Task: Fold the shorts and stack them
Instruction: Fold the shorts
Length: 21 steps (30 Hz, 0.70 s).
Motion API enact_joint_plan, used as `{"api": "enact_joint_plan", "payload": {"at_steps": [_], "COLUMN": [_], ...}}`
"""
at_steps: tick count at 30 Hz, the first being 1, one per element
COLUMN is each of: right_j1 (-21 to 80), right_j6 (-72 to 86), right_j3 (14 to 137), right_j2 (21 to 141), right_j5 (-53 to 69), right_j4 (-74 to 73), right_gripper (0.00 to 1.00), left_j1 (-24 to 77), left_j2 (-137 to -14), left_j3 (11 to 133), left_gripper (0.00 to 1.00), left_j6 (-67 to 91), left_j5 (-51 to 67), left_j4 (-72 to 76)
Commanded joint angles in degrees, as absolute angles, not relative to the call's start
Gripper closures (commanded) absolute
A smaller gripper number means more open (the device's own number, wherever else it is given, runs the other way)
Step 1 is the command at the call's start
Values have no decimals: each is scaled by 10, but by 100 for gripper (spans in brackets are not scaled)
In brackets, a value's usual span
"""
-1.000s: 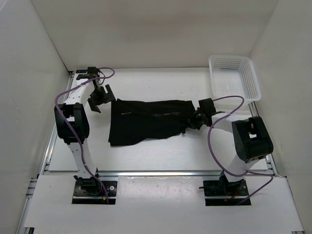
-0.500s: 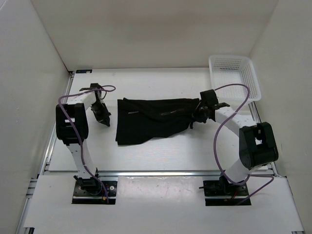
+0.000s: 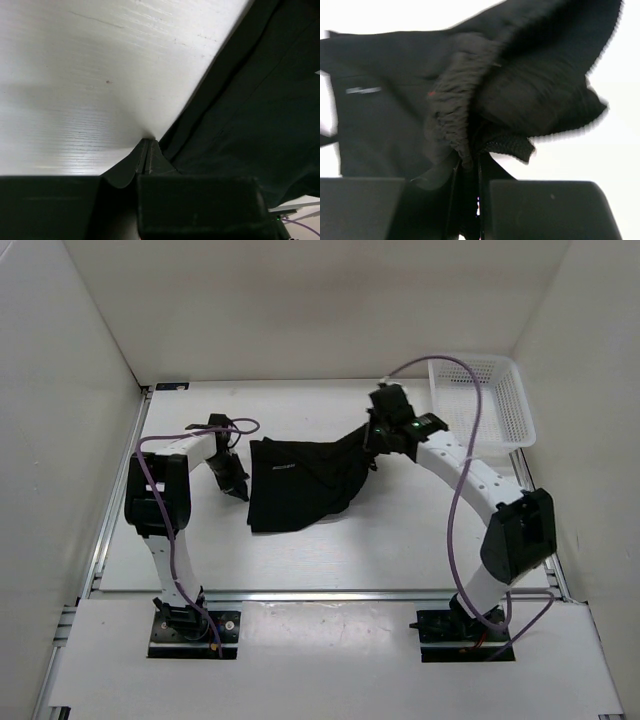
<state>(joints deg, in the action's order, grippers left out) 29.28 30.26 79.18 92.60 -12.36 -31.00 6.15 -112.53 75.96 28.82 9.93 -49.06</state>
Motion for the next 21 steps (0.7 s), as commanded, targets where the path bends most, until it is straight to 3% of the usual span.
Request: {"api": "enact_joint_plan", "payload": {"at_steps": [1, 10, 17, 18, 19, 20, 21], "right_j1": [367, 511, 560, 560, 560, 560, 560], "right_j6": [237, 200, 178, 162, 151, 142, 137], "right_j3": [891, 1212, 1307, 1316, 1323, 1331, 1332], "right_j2": [974, 1205, 1291, 1298, 1298, 1298, 1298], "right_j5": [-165, -197, -185, -173, -161, -142, -131], "right_j4": [-348, -462, -474, -469, -468, -468, -468], "right_gripper": [100, 100, 100, 93, 52, 30, 16], "left_j1": [58, 58, 58, 58, 58, 51, 40], "left_j2": [-1121, -1128, -1121, -1121, -1113, -1107, -1094], "left_j3": [773, 778, 773, 773, 773, 773, 767], "left_gripper": [90, 90, 90, 90, 90, 90, 90], "left_j6": [296, 301, 301, 301, 301, 301, 301], "left_j5": [113, 107, 102, 102, 102, 111, 117], "left_j4": [-474, -474, -474, -474, -474, -474, -474]}}
